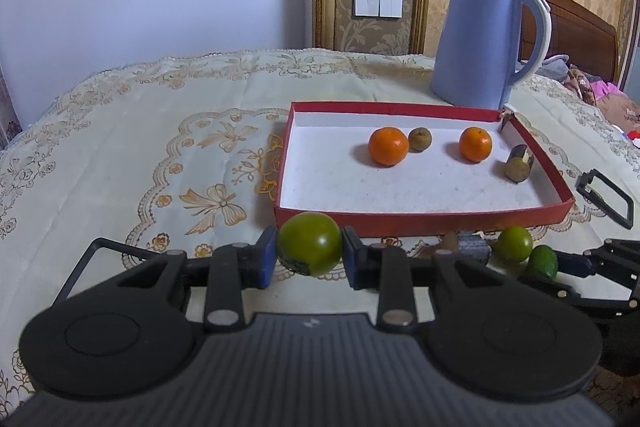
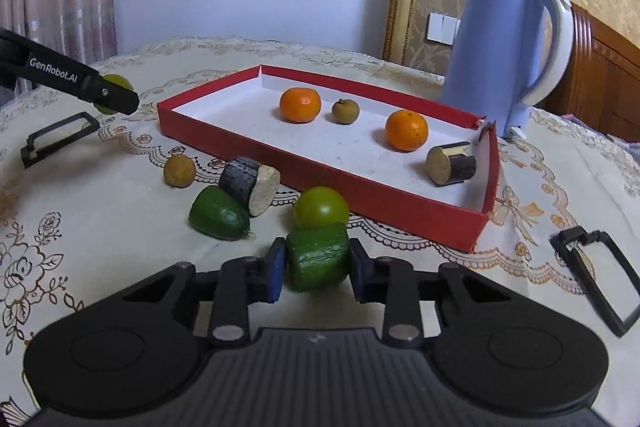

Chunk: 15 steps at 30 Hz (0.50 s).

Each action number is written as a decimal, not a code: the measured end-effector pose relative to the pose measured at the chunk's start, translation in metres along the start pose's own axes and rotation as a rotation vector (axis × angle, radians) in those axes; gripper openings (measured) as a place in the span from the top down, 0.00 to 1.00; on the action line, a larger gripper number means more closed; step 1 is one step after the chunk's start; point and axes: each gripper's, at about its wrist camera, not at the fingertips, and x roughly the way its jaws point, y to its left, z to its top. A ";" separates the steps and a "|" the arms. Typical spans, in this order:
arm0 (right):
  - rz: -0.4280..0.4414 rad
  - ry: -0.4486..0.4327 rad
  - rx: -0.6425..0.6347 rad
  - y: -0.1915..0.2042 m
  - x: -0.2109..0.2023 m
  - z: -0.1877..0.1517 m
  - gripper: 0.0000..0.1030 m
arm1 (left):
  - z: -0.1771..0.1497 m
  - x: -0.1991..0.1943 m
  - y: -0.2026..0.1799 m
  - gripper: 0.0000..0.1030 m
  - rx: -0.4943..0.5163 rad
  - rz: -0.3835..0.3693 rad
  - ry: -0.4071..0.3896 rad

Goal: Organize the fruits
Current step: 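Close the right tool on a green cucumber chunk while the left tool holds the tomato, then carry the tomato into the tray and open the left tool while the right tool lifts the cucumber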

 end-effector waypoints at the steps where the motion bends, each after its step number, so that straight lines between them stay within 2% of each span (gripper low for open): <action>1: -0.002 -0.002 0.002 -0.001 -0.001 0.000 0.70 | 0.000 0.000 0.000 0.71 0.000 0.000 0.000; 15: -0.024 -0.030 0.045 -0.011 -0.020 -0.005 0.70 | 0.020 0.003 -0.015 0.71 0.041 0.009 -0.031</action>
